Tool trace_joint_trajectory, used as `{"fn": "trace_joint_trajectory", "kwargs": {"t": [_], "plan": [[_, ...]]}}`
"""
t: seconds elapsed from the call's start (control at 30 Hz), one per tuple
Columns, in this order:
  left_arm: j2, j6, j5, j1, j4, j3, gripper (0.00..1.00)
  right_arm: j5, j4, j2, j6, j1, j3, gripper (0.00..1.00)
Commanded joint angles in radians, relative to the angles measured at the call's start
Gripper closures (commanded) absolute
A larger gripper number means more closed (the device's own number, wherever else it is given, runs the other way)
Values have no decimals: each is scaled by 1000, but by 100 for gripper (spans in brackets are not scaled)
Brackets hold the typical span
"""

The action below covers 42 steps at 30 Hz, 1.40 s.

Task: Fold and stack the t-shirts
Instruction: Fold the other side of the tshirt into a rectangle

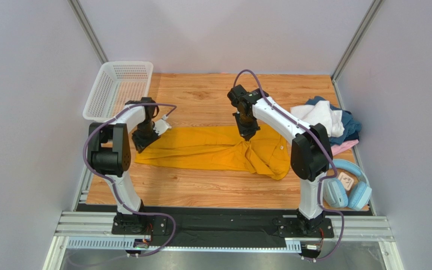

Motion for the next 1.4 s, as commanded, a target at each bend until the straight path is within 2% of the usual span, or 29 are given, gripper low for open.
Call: {"fn": "trace_joint_trajectory", "kwargs": {"t": [0.0, 0.03, 0.13, 0.3, 0.4, 0.43, 0.5, 0.53, 0.6, 0.63, 0.73, 0.9, 1.1, 1.23, 1.37], "plan": [[-22, 34, -67, 32, 37, -8, 50, 32, 20, 32, -18, -12, 45, 100], [-30, 43, -78, 37, 37, -14, 32, 37, 20, 35, -18, -14, 50, 100], [-73, 54, -104, 43, 43, -11, 25, 38, 24, 50, -18, -20, 64, 100], [-202, 61, -104, 41, -20, 49, 23, 40, 24, 81, -24, -34, 88, 100], [-260, 35, -18, 41, -127, 146, 22, 75, 21, 105, -27, -41, 108, 100], [-269, 20, 56, 40, -159, 187, 21, 75, 23, 114, -27, -46, 114, 100], [-294, 3, 120, 17, -219, 187, 21, 58, 26, 137, -22, -60, 128, 100], [-302, -9, 155, -23, -223, 140, 21, 57, 32, 147, -21, -63, 140, 100], [-315, -14, 146, -66, -166, 45, 21, 49, 34, 167, -19, -70, 154, 100], [-317, -18, 108, -104, -132, -65, 21, 48, 35, 173, -18, -72, 157, 100], [-302, -20, 56, -114, -4, -225, 22, 42, 40, 171, -19, -75, 153, 100], [-274, -15, 14, -106, 150, -365, 25, 26, 58, 148, -21, -80, 127, 100], [-234, -22, 4, -92, 158, -304, 27, -9, 64, 136, -22, -84, 117, 100], [-263, -41, 75, -92, 86, -209, 28, -6, 75, 121, -24, -84, 93, 100], [-314, -68, 105, -91, 193, -210, 28, -15, 79, 118, -21, -84, 88, 100]]}}
